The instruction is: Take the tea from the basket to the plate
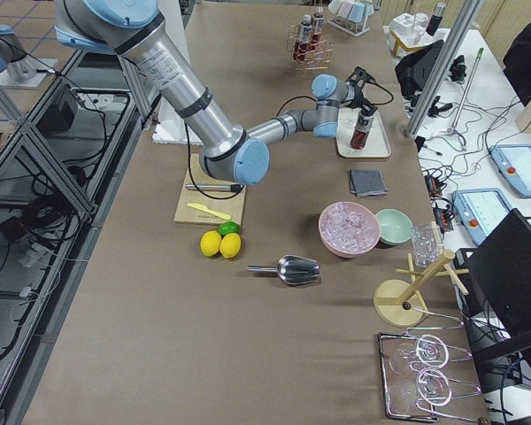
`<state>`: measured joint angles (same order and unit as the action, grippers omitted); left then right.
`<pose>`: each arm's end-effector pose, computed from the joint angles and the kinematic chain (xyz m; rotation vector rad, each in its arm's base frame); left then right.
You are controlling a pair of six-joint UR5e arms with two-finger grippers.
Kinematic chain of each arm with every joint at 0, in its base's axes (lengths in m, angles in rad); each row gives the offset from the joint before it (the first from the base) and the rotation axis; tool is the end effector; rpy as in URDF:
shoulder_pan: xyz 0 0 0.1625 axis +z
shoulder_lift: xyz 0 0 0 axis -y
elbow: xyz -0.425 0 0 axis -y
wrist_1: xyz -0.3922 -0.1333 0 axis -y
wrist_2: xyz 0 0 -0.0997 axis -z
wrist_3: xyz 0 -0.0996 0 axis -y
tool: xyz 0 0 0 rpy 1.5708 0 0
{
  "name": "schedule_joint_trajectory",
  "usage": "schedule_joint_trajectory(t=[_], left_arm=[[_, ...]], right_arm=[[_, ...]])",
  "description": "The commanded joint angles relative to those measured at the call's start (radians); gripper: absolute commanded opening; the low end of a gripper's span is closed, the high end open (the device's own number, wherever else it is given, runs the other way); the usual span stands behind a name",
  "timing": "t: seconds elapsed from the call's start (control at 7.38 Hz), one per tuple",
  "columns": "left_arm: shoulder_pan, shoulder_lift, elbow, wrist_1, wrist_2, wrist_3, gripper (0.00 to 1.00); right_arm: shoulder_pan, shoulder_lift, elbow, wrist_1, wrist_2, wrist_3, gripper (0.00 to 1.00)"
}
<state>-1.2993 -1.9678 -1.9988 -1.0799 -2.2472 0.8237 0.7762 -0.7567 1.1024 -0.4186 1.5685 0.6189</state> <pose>0.0792 -0.5490 0.3070 0.5217 0.5910 1.1546 -0.4663 -0.6450 0.2292 1.1415 -0.9723 -0.1398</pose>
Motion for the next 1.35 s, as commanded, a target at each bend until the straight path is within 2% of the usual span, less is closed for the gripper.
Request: schedule_joint_trajectory(t=[0.0,0.27,0.41,0.54,0.68,0.81,1.08,1.22], left_arm=[[-0.030,0.014,0.047,-0.038,0.036,0.087,0.00],[-0.031,0.015,0.092,-0.095,0.086,0.138,0.00],[-0.031,0.015,0.118,-0.124,0.110,0.187,0.00],[-0.037,0.015,0.142,-0.153,0.133,0.240,0.00],[-0.038,0.027,0.152,-0.185,0.161,0.267,0.00],[-0.038,0.030,0.169,-0.216,0.184,0.316,0.00],[-0.037,0.044,0.179,-0.256,0.198,0.330,0.00],[-0.034,0.046,0.181,-0.256,0.199,0.330,0.00]], right_arm=[[0.000,-0.001,0.008,0.000,0.001,0.021,1.00],[0.003,-0.007,0.057,-0.012,0.015,0.028,1.00],[0.027,-0.015,0.112,-0.061,0.028,0.027,1.00],[0.076,-0.018,0.196,-0.172,0.103,0.024,1.00],[0.110,-0.041,0.261,-0.225,0.151,0.025,1.00],[0.116,-0.114,0.371,-0.273,0.156,0.031,1.00],[0.132,-0.354,0.706,-0.514,0.157,0.096,1.00],[0.167,-0.489,0.805,-0.569,0.162,0.096,1.00]])
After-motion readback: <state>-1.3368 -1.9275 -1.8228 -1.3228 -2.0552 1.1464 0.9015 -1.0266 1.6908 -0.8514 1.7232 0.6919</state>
